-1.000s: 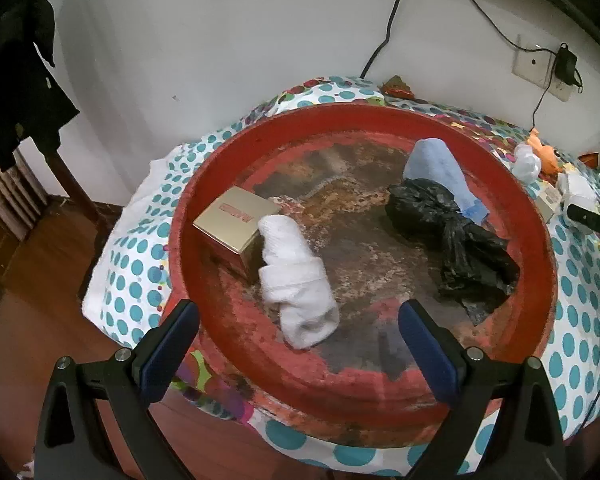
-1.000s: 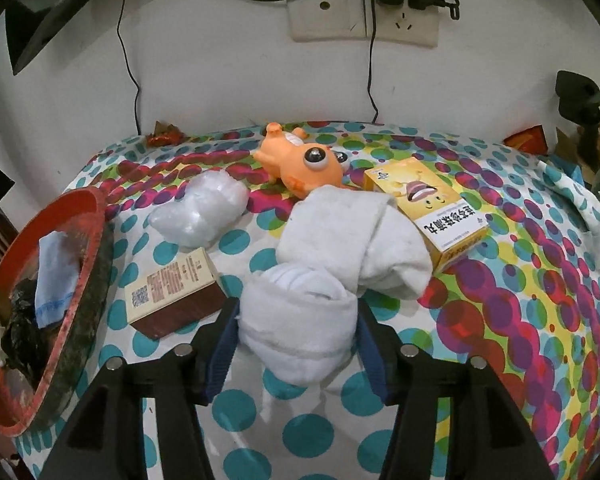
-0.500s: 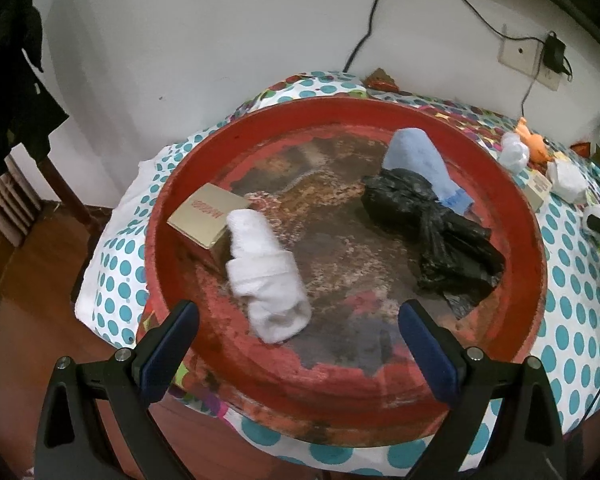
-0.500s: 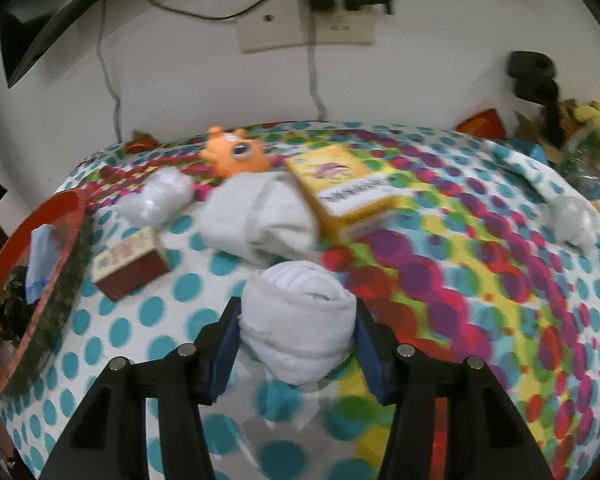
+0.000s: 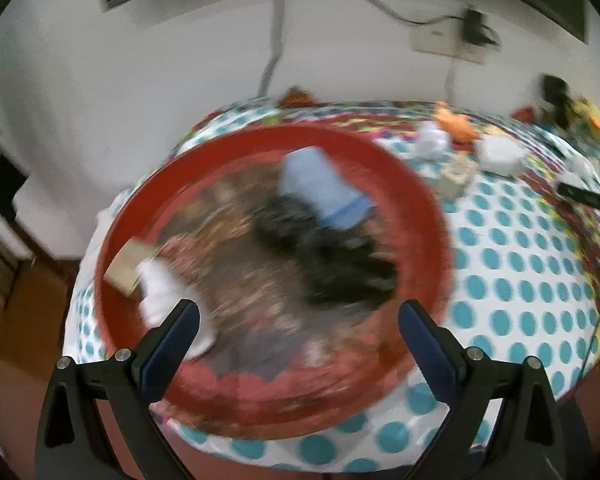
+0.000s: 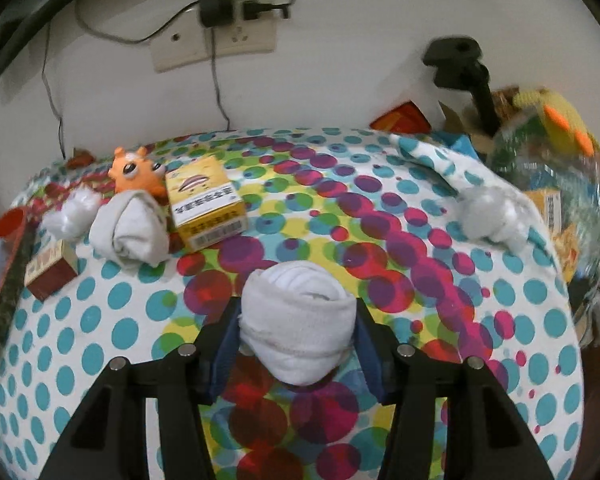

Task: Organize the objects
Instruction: 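Grasp the small cream QR-code box with the left tool while the right tool holds the towel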

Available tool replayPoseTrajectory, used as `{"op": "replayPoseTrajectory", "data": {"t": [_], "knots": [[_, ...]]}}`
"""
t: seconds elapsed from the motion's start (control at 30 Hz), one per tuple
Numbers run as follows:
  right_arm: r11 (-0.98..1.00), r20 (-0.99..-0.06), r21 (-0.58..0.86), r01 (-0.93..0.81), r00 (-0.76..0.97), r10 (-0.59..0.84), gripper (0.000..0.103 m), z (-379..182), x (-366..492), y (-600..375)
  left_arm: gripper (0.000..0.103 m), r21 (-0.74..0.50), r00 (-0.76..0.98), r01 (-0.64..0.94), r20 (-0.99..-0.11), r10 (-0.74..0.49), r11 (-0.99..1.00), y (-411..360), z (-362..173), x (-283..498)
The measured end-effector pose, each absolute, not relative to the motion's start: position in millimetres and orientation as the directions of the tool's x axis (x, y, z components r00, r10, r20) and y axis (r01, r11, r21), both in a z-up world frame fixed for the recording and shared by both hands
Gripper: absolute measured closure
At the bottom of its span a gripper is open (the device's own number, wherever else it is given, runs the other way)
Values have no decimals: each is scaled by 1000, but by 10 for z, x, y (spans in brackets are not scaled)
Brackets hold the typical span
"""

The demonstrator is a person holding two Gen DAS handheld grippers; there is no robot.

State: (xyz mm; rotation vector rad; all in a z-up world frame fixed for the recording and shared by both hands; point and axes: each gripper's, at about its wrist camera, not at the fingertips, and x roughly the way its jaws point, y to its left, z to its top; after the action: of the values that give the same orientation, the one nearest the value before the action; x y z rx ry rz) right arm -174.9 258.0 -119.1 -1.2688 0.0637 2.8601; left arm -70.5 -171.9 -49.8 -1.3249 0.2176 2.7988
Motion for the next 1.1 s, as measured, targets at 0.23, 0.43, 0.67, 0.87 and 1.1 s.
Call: {"op": "replayPoseTrajectory", "data": {"t": [0.23,0.43,0.67,0.87,1.1], "knots": [[-999,-744,43,-26,-668,-15,49,-1204,-1754,2596,2,168,-639,-311,-765,75,-936,-960,-387,-984],[-998,-747,65,-27,-664,-31,49,-1212,-1760,2611,2,175,-611,-446,-776,156,-878,-439,-409,-1291],[-996,-748,84,-28,-662,-45,48,-1217,-1758,2628,2,247,-554,-497,-828,85,-832,-1,-656,-1772],[-991,-749,128,-30,-658,-76,48,-1226,-1766,2681,2,233,-507,-520,-858,77,-822,132,-773,-2089],[-989,-749,148,-31,-657,-91,48,-1224,-1767,2694,15,206,-450,-529,-891,66,-823,149,-912,-2342]]}}
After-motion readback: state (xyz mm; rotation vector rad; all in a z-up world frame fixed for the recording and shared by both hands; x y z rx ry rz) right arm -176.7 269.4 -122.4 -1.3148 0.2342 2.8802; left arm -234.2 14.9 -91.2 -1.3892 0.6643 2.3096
